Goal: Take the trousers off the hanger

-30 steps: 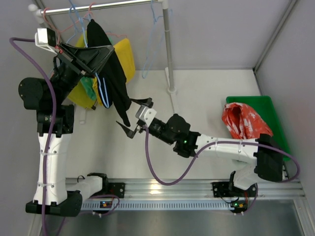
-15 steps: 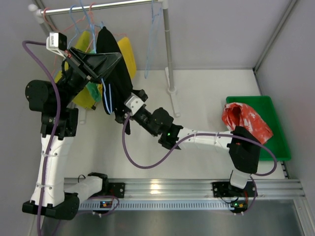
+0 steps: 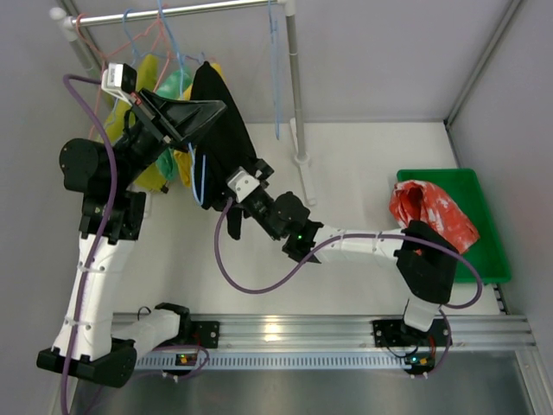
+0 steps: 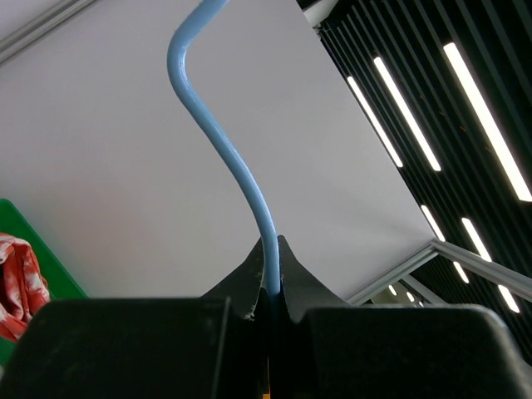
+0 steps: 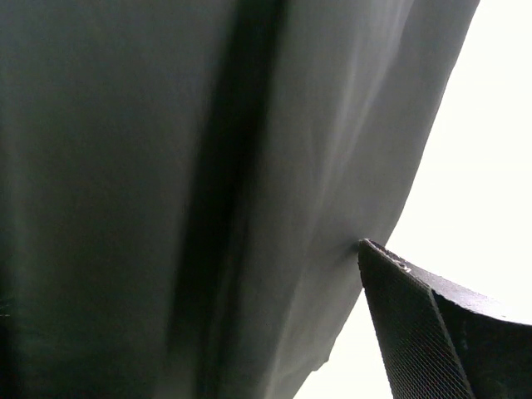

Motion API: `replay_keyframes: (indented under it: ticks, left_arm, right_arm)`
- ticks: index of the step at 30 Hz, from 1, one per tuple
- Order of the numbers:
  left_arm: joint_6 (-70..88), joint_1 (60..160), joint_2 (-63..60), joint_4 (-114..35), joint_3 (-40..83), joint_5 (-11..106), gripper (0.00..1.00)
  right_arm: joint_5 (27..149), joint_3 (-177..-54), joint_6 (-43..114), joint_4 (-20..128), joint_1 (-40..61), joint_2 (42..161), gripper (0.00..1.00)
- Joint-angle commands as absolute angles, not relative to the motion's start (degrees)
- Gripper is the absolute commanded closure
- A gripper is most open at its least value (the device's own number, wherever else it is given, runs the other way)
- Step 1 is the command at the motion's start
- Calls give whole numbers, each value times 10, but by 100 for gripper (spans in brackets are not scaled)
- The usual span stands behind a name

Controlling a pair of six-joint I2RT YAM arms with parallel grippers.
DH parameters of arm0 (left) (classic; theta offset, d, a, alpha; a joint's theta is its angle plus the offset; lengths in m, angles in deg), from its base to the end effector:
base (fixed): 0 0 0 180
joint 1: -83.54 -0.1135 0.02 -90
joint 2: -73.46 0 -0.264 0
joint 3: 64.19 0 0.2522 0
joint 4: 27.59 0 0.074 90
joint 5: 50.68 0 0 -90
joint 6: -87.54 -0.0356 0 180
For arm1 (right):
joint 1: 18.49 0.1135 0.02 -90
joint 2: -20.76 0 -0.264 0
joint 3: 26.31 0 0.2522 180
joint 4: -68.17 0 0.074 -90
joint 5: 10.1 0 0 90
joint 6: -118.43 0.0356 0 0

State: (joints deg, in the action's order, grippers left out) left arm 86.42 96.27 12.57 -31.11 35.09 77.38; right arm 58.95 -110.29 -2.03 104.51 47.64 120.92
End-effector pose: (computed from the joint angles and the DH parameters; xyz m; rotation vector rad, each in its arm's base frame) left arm 0.1639 -0.0595 0.5591 -0.1062 1.3144 -1.8732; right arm 0.1773 0.3693 0.3400 -0.6888 1.0422 0.3173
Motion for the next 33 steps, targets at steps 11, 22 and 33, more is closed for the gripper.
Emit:
replay_keyframes:
  ticks: [11, 22, 33]
  left_arm:
    - [853, 968, 133, -284, 393, 775, 100]
    - [788, 978, 162, -312, 275, 772, 100]
    - [679, 992, 208, -348, 108, 779, 100]
  right_arm:
    - [628, -1066, 1, 1057, 393, 1140, 54]
    - [749, -1117, 186, 869, 396, 986, 100]
    - [688, -1220, 256, 775, 407, 887, 100]
